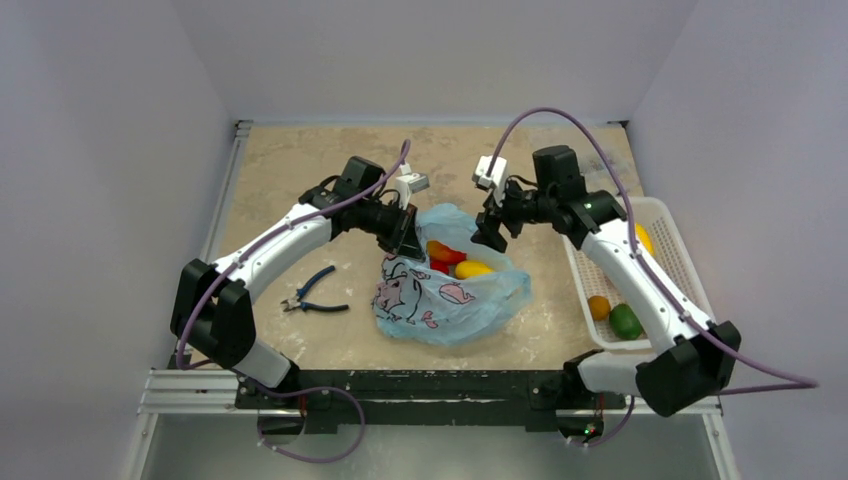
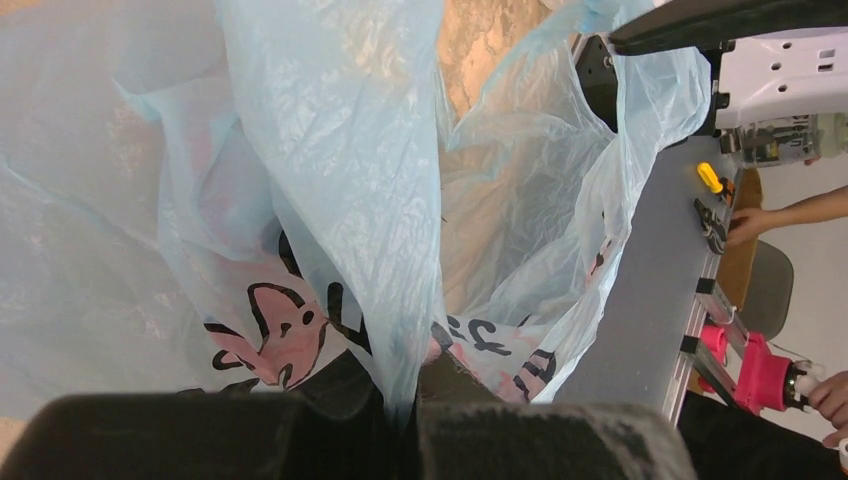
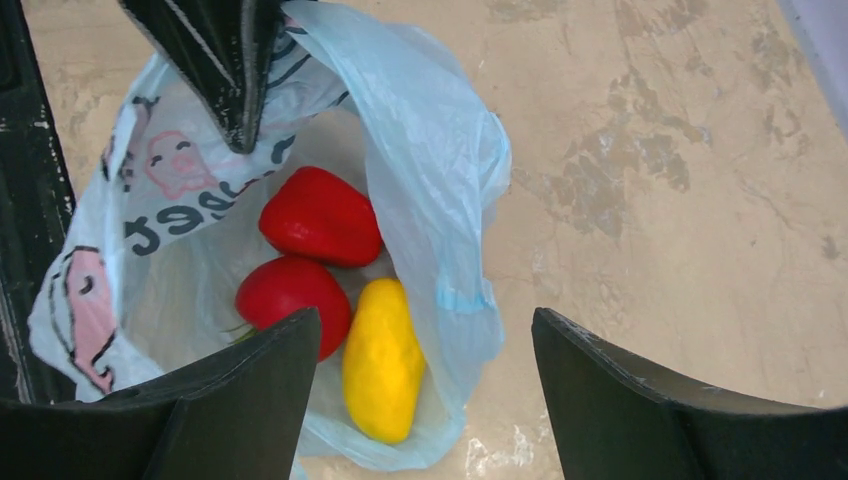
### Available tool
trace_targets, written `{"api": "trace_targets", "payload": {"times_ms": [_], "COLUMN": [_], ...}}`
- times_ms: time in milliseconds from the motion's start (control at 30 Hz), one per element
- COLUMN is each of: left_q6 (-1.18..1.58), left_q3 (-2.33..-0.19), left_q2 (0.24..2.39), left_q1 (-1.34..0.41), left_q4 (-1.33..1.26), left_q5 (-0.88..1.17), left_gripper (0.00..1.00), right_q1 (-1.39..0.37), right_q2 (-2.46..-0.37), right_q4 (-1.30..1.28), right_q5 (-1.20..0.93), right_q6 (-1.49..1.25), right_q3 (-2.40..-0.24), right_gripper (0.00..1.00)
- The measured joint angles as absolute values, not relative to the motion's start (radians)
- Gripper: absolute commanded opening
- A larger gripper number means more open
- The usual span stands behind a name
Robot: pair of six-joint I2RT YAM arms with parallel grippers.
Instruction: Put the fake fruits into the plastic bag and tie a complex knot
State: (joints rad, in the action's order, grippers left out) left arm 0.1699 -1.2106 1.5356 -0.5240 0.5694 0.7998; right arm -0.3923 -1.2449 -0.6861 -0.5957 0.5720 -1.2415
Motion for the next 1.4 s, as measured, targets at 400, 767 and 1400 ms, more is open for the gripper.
{"api": "trace_targets", "payload": {"times_ms": [400, 767, 1400], "left_q6": [0.141, 0.066, -0.113], "left_q3": [-1.246, -1.391, -1.536], "left_q2": [1.538, 1.633, 1.533], "left_q1": [-0.524, -0.504, -0.361], "left_q4": [0.614, 0.699, 0.803], "left_q5": [0.805, 0.812, 0.693], "left_gripper": [0.00, 0.15, 1.00], "right_q1": [-0.394, -0.394, -0.166], "right_q2": [-1.407, -1.411, -1.084], "right_q4": [-0.546, -0.522, -0.300], "right_q5": [-0.632, -0.690, -0.891], "right_q6": [0.583, 0.516, -0.118], "right_q3": [-1.187, -1.124, -0.830], "right_gripper": [0.52, 0.00, 0.00]}}
